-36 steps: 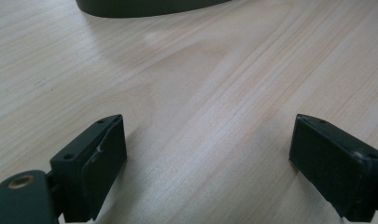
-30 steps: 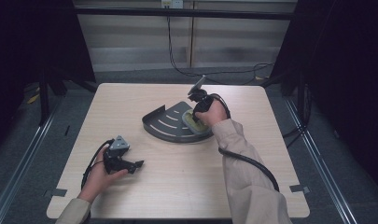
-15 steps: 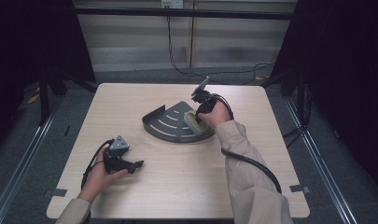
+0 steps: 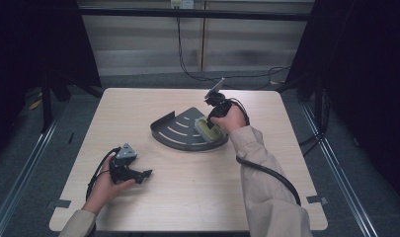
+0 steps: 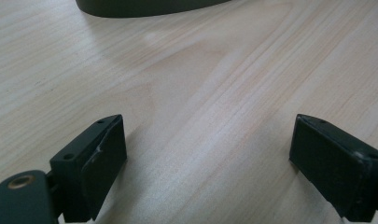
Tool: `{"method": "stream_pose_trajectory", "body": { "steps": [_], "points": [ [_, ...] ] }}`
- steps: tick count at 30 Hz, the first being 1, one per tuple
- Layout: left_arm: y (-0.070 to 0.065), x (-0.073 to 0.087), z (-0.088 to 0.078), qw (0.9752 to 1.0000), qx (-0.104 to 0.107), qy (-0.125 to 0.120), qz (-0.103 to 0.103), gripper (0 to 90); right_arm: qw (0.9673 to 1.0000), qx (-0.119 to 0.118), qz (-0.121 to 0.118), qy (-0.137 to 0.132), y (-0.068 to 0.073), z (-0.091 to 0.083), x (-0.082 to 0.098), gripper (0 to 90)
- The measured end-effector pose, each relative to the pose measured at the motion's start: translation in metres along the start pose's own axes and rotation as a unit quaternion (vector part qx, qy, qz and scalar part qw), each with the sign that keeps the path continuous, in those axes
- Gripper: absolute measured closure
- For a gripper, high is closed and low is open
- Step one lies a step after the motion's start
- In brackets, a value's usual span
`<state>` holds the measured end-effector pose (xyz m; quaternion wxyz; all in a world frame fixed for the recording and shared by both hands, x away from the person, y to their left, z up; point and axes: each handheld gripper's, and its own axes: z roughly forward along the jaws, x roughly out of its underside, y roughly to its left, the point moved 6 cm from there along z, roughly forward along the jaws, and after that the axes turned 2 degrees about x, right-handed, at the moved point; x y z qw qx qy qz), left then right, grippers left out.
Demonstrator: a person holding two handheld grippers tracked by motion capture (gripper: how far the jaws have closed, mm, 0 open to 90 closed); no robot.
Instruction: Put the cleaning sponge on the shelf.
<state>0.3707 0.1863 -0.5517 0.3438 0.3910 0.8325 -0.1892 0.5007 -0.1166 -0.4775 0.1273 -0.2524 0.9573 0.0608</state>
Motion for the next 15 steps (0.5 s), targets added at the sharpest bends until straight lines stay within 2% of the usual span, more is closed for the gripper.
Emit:
{"method": "stream_pose_trajectory", "body": {
  "steps": [7, 15],
  "points": [
    [0.0, 0.0, 0.0, 1.0, 0.002, 0.001, 0.0, 10.4, 0.9999, -0.007, 0.009, -0.005, 0.0, -0.006, 0.003, 45.4],
    [0.0, 0.0, 0.0, 1.0, 0.0, 0.001, 0.0, 10.3, 0.9999, -0.002, 0.01, -0.012, -0.003, -0.013, 0.007, 33.8]
  ]
}}
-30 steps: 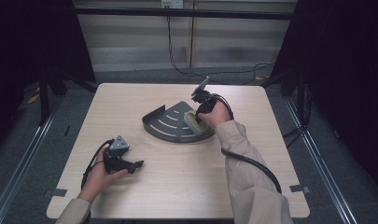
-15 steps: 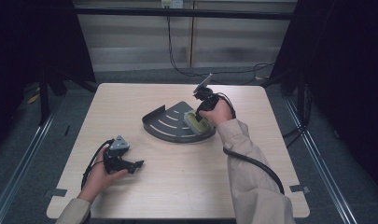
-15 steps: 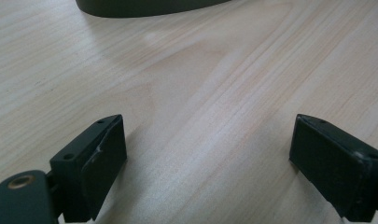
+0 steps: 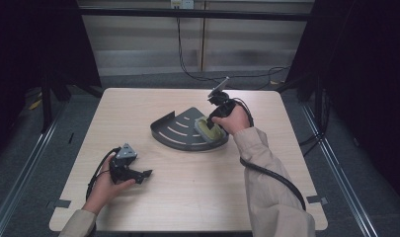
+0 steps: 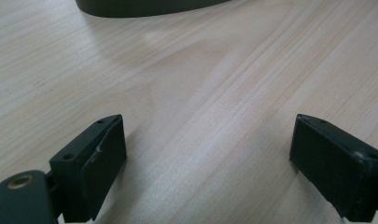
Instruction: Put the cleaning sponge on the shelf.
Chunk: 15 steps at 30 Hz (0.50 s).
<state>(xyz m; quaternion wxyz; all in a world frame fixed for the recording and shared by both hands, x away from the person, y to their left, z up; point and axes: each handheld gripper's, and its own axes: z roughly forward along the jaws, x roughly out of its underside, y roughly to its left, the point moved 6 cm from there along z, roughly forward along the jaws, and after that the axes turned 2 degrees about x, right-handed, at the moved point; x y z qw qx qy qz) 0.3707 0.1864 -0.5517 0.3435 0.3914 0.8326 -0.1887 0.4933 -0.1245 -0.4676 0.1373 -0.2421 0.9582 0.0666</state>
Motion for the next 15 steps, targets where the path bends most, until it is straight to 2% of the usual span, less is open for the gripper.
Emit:
{"method": "stream_pose_trajectory", "body": {
  "steps": [3, 15],
  "points": [
    [0.0, 0.0, 0.0, 1.0, 0.0, 0.0, 0.0, 10.3, 1.0, 0.0, -0.002, 0.003, -0.002, -0.003, 0.004, 29.8],
    [0.0, 0.0, 0.0, 1.0, 0.0, 0.0, 0.0, 10.3, 1.0, 0.0, -0.005, 0.001, -0.01, -0.015, 0.02, 23.3]
  ]
}}
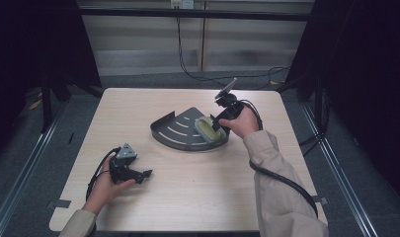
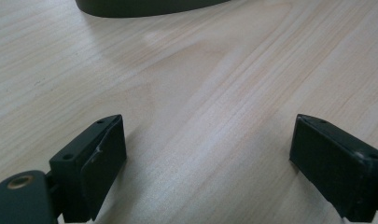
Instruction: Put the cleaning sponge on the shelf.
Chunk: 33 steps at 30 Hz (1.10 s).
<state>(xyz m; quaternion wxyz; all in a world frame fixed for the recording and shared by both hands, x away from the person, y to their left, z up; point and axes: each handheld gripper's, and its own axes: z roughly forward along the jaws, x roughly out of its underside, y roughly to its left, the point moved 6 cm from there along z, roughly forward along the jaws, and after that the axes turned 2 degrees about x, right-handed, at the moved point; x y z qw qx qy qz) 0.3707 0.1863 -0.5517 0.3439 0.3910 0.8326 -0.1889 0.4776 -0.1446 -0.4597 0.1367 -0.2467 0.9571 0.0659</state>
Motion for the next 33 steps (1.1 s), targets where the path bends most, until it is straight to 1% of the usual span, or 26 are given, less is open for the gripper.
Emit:
{"method": "stream_pose_trajectory", "body": {
  "steps": [5, 11, 14, 18, 26, 33],
  "points": [
    [0.0, 0.0, 0.0, 1.0, -0.001, -0.001, 0.0, 10.2, 1.0, -0.003, -0.008, 0.001, -0.003, -0.006, 0.009, 23.0],
    [0.0, 0.0, 0.0, 1.0, 0.0, -0.001, 0.0, 10.2, 0.9999, -0.002, -0.008, 0.008, -0.009, -0.01, 0.021, 22.8],
    [0.0, 0.0, 0.0, 1.0, 0.0, -0.001, 0.0, 10.3, 0.9998, -0.005, -0.009, 0.015, -0.012, -0.011, 0.028, 22.5],
    [0.0, 0.0, 0.0, 1.0, 0.0, -0.001, 0.0, 10.2, 0.9998, -0.003, -0.012, 0.019, -0.015, -0.012, 0.035, 21.9],
    [0.0, 0.0, 0.0, 1.0, -0.001, -0.001, 0.0, 10.2, 0.9999, -0.006, -0.007, 0.01, -0.019, -0.016, 0.048, 21.6],
    [0.0, 0.0, 0.0, 1.0, -0.001, -0.001, 0.0, 10.3, 0.9999, -0.01, -0.011, 0.003, -0.02, -0.018, 0.06, 20.4]
  ]
}}
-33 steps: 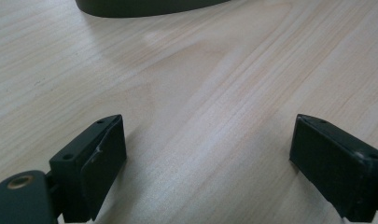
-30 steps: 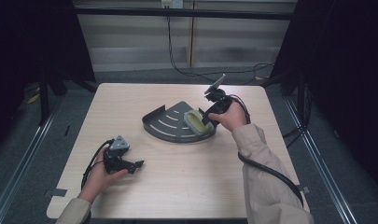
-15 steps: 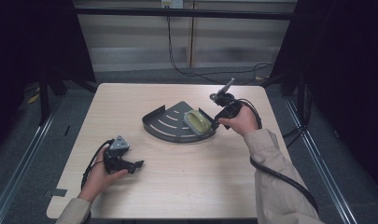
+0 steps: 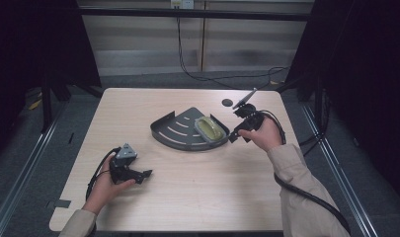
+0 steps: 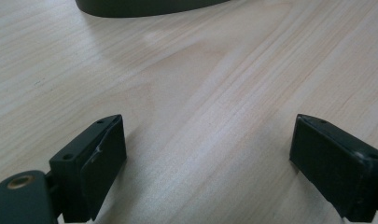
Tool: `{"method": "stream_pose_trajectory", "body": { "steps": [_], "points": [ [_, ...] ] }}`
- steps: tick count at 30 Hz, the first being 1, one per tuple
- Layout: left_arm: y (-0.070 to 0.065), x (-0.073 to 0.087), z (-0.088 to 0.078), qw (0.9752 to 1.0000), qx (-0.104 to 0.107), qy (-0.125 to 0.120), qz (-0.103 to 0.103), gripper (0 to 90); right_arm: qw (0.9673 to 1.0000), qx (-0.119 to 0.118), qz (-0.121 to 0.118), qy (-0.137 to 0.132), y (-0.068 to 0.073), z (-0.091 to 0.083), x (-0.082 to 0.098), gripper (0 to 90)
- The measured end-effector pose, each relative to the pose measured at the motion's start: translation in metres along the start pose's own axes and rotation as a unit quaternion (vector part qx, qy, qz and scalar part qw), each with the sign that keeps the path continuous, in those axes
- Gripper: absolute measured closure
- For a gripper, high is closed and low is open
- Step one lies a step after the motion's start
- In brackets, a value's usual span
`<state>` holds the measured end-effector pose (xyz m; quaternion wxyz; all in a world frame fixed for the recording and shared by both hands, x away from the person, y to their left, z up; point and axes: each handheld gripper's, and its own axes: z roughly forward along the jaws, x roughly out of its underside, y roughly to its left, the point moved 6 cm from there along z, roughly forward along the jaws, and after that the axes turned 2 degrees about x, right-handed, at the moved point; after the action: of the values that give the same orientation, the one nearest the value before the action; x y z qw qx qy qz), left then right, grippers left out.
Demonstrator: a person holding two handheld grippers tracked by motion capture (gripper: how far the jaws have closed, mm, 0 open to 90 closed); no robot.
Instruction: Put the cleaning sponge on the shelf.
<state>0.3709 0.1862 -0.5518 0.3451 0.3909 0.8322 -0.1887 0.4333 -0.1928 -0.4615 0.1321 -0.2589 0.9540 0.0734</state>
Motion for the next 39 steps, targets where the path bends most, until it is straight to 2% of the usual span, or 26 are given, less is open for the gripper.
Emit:
{"method": "stream_pose_trajectory", "body": {
  "steps": [8, 16, 22, 27, 30, 38, 39],
  "points": [
    [0.0, 0.0, 0.0, 1.0, 0.0, 0.0, 0.0, 10.2, 0.9999, -0.011, -0.003, -0.004, -0.003, -0.002, 0.016, 16.2],
    [0.0, 0.0, 0.0, 1.0, 0.0, 0.002, 0.003, 10.2, 0.9998, -0.001, -0.017, -0.006, -0.01, -0.004, 0.033, 16.0],
    [0.0, 0.0, 0.0, 1.0, 0.0, 0.002, 0.003, 10.1, 0.9997, -0.011, -0.014, -0.017, -0.012, -0.005, 0.044, 16.0],
    [0.0, 0.0, 0.0, 1.0, 0.0, 0.002, 0.003, 10.1, 0.9997, -0.017, -0.013, -0.012, -0.016, -0.005, 0.058, 16.0],
    [0.0, 0.0, 0.0, 1.0, 0.0, 0.002, 0.003, 10.1, 0.9998, -0.011, -0.017, -0.006, -0.018, -0.004, 0.068, 16.0],
    [0.0, 0.0, 0.0, 1.0, 0.0, 0.002, 0.003, 10.1, 0.9997, -0.014, -0.021, -0.003, -0.019, -0.005, 0.087, 16.0],
    [0.0, 0.0, 0.0, 1.0, 0.0, 0.002, 0.003, 10.1, 0.9998, -0.015, -0.015, -0.002, -0.019, -0.004, 0.089, 16.0]
  ]
}}
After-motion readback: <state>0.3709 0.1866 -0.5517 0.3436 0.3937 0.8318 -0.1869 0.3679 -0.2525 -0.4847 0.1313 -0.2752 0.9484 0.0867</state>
